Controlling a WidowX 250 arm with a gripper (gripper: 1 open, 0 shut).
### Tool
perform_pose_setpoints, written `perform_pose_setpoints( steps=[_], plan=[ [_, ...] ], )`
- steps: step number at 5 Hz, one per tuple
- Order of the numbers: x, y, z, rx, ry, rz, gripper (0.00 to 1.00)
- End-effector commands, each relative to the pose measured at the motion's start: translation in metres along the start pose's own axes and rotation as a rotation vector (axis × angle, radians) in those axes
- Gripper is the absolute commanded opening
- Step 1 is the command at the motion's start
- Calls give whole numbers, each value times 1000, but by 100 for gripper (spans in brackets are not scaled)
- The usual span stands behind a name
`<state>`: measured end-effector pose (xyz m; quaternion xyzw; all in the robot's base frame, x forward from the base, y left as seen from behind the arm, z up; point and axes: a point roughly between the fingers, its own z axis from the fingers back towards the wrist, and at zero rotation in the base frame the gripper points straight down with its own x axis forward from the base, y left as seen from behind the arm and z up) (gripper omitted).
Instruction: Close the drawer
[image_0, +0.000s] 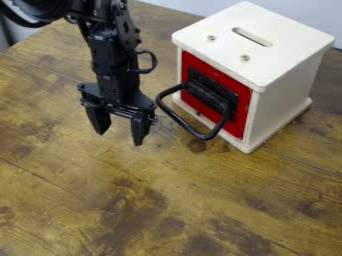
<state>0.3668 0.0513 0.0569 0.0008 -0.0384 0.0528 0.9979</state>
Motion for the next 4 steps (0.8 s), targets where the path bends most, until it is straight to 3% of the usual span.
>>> perform_pose_setpoints(
  steps=[1, 2, 3, 4],
  plan=[
    [17, 11, 54, 13, -149, 43, 100],
    [17, 11, 60, 16, -145, 46, 100],
    [17, 11, 52, 18, -149, 77, 100],
    [13, 13, 43, 26, -122, 113, 100]
  ],
)
